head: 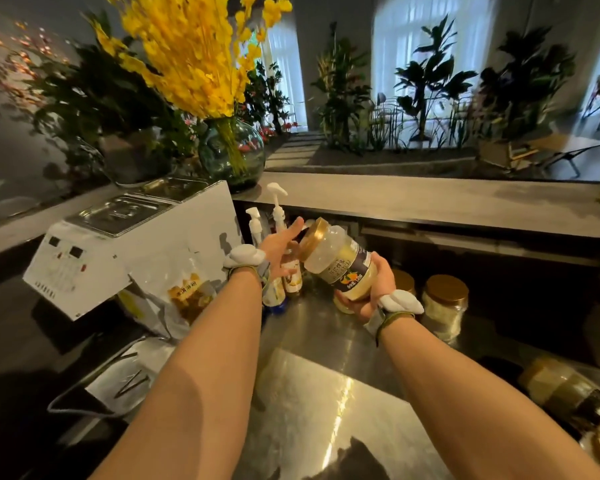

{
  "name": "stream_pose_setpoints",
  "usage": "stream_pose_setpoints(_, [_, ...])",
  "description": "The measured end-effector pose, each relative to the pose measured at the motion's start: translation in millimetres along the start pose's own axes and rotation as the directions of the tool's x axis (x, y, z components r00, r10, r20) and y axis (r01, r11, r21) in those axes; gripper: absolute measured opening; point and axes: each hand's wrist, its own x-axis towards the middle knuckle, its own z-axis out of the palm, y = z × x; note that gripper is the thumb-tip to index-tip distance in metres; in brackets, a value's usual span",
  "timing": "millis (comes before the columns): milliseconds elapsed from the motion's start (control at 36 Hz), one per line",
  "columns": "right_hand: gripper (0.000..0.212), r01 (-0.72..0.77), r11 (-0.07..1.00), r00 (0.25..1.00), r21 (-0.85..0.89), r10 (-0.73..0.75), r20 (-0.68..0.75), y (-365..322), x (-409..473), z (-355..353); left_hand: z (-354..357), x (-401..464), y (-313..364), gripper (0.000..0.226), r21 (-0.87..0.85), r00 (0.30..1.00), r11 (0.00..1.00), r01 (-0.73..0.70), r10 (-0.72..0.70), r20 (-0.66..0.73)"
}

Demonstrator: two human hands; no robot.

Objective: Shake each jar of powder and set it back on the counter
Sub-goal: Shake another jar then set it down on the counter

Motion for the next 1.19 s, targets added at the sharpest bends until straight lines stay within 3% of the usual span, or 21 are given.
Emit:
stream_pose_setpoints(139, [0.055,-0.036,0.999,0.999,-0.035,0.036,0.014,-5.3,4.8,-2.3,-6.1,2.0,12.9,0.072,0.199,1.000,0.980,0.020,-0.024,0.018])
stream_pose_setpoints(361, [0.051,-0.040,0.990,0.999,-0.134,0.039,-0.010,-8.1,8.4,-4.0,-6.8,-1.4,20.3,0.057,0.439,0.995,0.898,0.009,-0.053,0.087])
stream_pose_setpoints(583, [0.044,-0.025,0.981,0.999,-0.192,0.020,-0.026,-9.9,7.9,-10.5,-11.3,10.2,21.7,0.076,0.441,0.977,0.897,-0.003,-0.091,0.192])
stream_pose_setpoints(694, [0.049,-0.017,0.980,1.000,-0.200,0.015,-0.014,-7.5,10.2,-10.3,-6.1,7.4,22.1,0.058,0.398,0.982,0.914,0.081,-0.142,0.125])
stream_pose_setpoints(778, [0.051,-0.005,0.971,1.000,-0.238,0.000,-0.021,-6.9,13.4,-12.5,-8.2,8.8,20.9,0.044,0.408,0.982,0.910,0.067,-0.132,0.135])
stream_pose_setpoints(972, [0.049,-0.015,0.968,1.000,-0.250,0.012,-0.012,-7.2,12.0,-15.4,-13.3,11.9,20.6,0.066,0.391,0.969,0.920,-0.026,-0.073,0.237])
stream_pose_setpoints(1028, [0.051,-0.012,0.964,1.000,-0.265,0.008,-0.017,-8.3,12.1,-13.8,-13.2,14.2,19.7,0.066,0.391,0.973,0.920,-0.028,-0.065,0.223])
stream_pose_setpoints(1111, [0.053,-0.012,0.959,1.000,-0.283,0.005,-0.026,-11.0,13.7,-12.1,-6.3,9.2,23.6,0.042,0.371,0.985,0.927,0.046,-0.104,0.138])
stream_pose_setpoints(1194, [0.047,0.014,0.955,1.000,-0.297,-0.015,0.000,-13.4,12.1,-10.2,-0.9,4.8,24.6,0.047,0.394,0.989,0.913,0.108,-0.139,0.051])
